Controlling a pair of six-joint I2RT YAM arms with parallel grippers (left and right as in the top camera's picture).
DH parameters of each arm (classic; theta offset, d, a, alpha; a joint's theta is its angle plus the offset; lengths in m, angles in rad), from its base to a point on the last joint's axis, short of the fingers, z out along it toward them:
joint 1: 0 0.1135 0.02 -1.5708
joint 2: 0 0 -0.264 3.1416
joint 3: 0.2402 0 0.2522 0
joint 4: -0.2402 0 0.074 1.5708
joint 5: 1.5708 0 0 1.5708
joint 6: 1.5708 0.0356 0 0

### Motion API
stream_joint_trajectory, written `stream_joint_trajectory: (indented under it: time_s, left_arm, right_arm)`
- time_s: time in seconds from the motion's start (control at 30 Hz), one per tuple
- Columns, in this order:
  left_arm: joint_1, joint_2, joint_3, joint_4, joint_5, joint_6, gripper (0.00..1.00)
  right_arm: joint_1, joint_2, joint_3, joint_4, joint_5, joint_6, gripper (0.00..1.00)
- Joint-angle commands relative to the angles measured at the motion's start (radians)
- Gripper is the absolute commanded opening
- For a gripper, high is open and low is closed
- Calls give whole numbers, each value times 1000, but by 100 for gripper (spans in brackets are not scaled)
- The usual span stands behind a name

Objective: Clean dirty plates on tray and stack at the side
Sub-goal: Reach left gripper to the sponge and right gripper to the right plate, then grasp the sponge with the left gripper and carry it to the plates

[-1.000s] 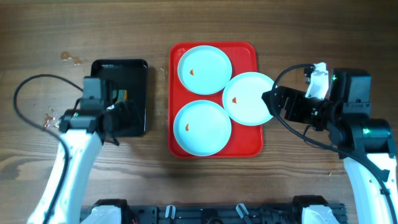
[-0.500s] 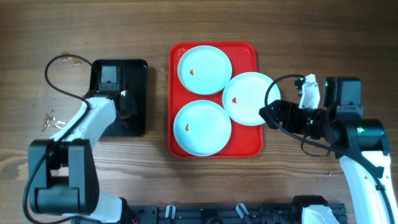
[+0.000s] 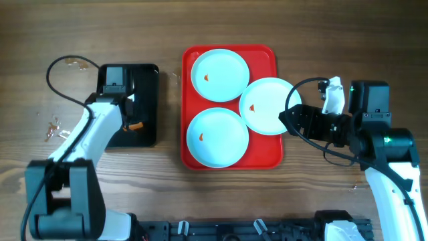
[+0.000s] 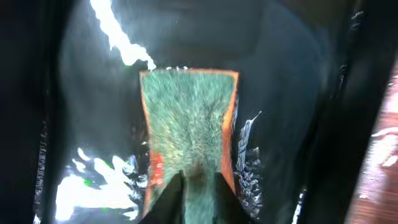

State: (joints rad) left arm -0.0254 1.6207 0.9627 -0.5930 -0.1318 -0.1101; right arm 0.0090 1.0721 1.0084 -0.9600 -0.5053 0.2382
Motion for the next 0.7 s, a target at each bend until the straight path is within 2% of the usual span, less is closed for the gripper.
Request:
stream_joint_trajectory:
  time_s: [0.0, 0.07, 0.17, 0.23, 0.27, 0.3, 0.33, 0.37, 0.63, 0.67]
  left_arm:
    - [10, -7, 14, 1, -38, 2, 50]
    - [19, 17, 3, 31, -53, 2, 64]
    - [31, 72, -2, 58, -35, -2, 62]
    - [30, 117, -2, 62, -6, -2, 57]
    - [30, 146, -2, 63, -3, -2, 52]
    - [30, 173, -2, 62, -3, -2, 36]
    - [30, 190, -2, 61, -3, -2, 7]
    - [30, 197, -2, 54, -3, -2, 4]
    - [30, 57, 77, -66, 4, -2, 4]
    - [30, 40, 78, -66, 14, -2, 13]
  right_arm:
    - [5, 2, -5, 5, -20, 9, 86]
    - [5, 2, -5, 5, -20, 9, 86]
    - [5, 2, -5, 7, -20, 8, 86]
    - [5, 2, -5, 7, -19, 8, 86]
    - [5, 2, -5, 6, -20, 8, 86]
    - [5, 2, -5, 7, -20, 8, 86]
    - [5, 2, -5, 7, -20, 9, 87]
    - [5, 2, -5, 7, -20, 9, 86]
    - [5, 2, -5, 6, -20, 8, 87]
    - [5, 2, -5, 6, -20, 8, 86]
